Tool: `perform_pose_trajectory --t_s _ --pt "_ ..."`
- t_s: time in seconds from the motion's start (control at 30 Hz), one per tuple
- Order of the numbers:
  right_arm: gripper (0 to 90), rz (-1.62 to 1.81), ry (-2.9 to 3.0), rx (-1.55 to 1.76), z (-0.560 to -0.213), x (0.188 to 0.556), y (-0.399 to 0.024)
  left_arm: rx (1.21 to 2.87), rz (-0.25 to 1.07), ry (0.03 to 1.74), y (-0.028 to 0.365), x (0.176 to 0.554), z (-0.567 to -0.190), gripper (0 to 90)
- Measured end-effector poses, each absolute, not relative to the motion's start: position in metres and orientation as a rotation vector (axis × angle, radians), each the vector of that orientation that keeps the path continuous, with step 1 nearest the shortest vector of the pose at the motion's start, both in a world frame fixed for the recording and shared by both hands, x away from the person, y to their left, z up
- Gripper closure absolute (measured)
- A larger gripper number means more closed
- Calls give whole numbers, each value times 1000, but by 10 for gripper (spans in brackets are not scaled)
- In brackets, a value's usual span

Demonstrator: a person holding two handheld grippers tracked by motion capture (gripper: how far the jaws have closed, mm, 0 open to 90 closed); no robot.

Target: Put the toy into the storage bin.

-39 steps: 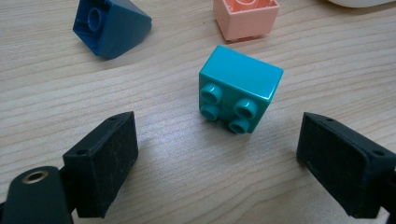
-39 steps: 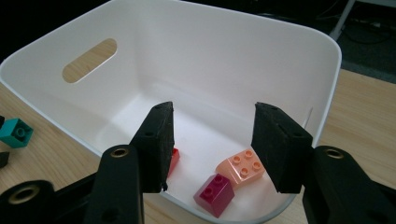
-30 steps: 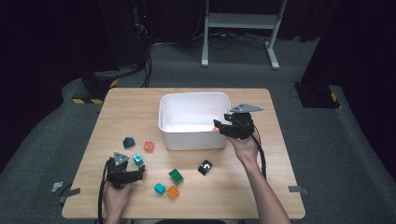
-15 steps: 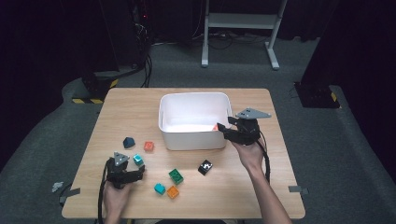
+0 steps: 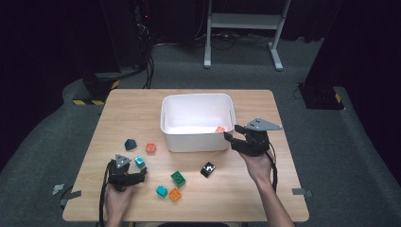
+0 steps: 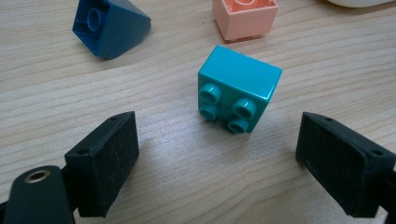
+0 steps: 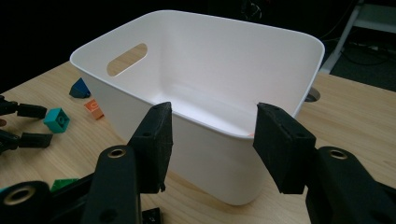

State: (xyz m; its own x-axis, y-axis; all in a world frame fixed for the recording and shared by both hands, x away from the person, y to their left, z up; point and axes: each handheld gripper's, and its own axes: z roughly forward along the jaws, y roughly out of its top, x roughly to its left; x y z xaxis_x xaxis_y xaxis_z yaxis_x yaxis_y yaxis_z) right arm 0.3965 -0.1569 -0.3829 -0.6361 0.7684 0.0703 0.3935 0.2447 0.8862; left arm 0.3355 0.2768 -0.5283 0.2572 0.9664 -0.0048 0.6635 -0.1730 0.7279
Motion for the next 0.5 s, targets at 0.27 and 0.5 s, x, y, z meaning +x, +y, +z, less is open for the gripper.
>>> perform_pose_trajectory --t_s 0.27,0.5 --pt "473 1363 2112 1075 -392 384 -166 1915 631 1477 277 335 -528 134" --pt "471 1352 2101 1105 -398 378 -173 1916 631 1477 277 335 -528 134"
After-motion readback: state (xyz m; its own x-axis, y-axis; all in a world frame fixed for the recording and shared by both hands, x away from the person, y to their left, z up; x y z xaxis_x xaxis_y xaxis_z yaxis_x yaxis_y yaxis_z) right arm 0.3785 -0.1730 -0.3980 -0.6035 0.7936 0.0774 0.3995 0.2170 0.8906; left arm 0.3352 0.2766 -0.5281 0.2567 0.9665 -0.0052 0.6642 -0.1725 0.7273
